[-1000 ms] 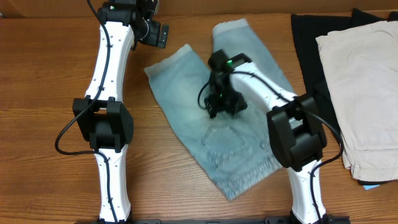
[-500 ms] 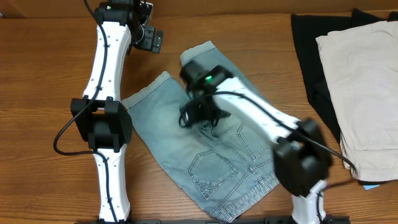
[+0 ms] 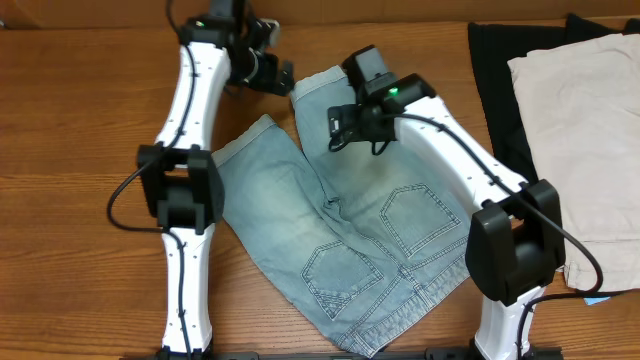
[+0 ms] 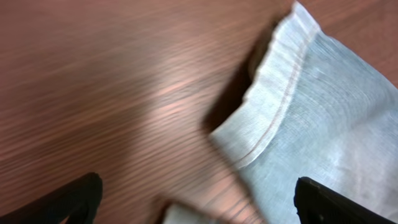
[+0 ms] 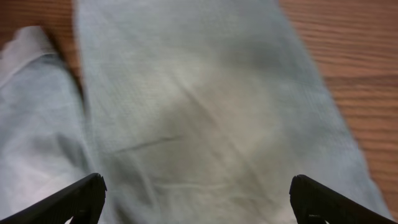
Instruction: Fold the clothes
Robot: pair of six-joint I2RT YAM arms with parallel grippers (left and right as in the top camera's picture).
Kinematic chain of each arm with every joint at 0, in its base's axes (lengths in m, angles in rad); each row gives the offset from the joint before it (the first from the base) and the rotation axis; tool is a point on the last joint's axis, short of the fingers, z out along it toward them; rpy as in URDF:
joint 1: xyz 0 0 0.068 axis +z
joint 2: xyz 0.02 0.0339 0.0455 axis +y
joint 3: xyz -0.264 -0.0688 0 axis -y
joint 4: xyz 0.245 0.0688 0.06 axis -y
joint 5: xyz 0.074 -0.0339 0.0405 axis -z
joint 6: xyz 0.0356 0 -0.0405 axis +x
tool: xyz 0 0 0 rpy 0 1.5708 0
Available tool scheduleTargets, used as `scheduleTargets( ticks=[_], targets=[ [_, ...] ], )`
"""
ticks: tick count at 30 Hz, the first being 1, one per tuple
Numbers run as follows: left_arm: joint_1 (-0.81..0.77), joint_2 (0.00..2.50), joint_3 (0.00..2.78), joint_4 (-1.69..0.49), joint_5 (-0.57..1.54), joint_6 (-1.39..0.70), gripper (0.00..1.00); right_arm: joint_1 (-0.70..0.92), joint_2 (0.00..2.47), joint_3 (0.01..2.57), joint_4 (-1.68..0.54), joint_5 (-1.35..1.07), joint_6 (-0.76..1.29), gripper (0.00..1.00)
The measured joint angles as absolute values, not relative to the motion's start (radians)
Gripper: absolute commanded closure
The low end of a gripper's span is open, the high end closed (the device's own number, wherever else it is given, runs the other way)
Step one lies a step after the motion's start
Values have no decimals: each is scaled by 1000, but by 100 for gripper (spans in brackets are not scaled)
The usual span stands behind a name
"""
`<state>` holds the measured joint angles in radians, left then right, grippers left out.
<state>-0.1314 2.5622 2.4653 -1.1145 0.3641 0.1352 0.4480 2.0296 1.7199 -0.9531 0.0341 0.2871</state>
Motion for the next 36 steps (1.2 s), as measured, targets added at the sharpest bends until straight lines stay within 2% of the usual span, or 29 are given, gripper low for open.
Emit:
scheduleTargets(
  ticks=[3, 5, 6, 7, 9, 10, 12, 18, 22, 26, 27, 29, 30, 31, 32, 36],
  targets=[
    [-168, 2614, 2465, -1092, 410, 139, 1, 398, 2030, 1720, -982, 32, 295, 2],
    [-198, 2626, 2465, -1083, 425, 139, 10, 366, 2030, 1720, -995, 32, 300, 2],
    [-218, 2626, 2465, -1073, 432, 139, 28, 346, 2030, 1720, -1002, 32, 304, 2],
    [-232, 2626, 2465, -1065, 435, 141, 38, 334, 2030, 1720, -1008, 33, 307, 2],
    [-249, 2626, 2465, -1060, 424, 147, 47, 326, 2030, 1720, -1016, 32, 308, 2],
    [-254, 2626, 2465, -1060, 410, 150, 59, 321, 2030, 1720, -1019, 32, 310, 2],
    [-259, 2626, 2465, -1061, 367, 157, 96, 321, 2030, 1720, -1023, 32, 310, 2],
    [-258, 2626, 2480, -1095, 302, 144, 96, 321, 2030, 1720, -1033, 32, 311, 2],
    [-256, 2598, 2576, -1199, 274, 103, 91, 321, 2030, 1720, -1041, 32, 311, 2],
    [-263, 2493, 2610, -1206, 264, 96, 87, 321, 2030, 1720, -1044, 31, 314, 2],
    [-271, 2468, 2621, -1195, 250, 92, 81, 321, 2030, 1720, -1044, 31, 314, 2],
    [-291, 2462, 2632, -1168, 213, 83, 46, 321, 2030, 1720, -1044, 30, 319, 2],
    [-299, 2469, 2632, -1164, 203, 87, 20, 321, 2030, 1720, -1044, 30, 321, 2],
    [-314, 2490, 2632, -1132, 180, 81, 10, 321, 2030, 1720, -1044, 30, 321, 2],
    [-322, 2510, 2633, -1118, 170, 82, 5, 321, 2030, 1720, -1044, 30, 322, 2],
    [-348, 2633, 2632, -1085, 145, 78, 3, 321, 2030, 1720, -1045, 30, 330, 2]
  ],
)
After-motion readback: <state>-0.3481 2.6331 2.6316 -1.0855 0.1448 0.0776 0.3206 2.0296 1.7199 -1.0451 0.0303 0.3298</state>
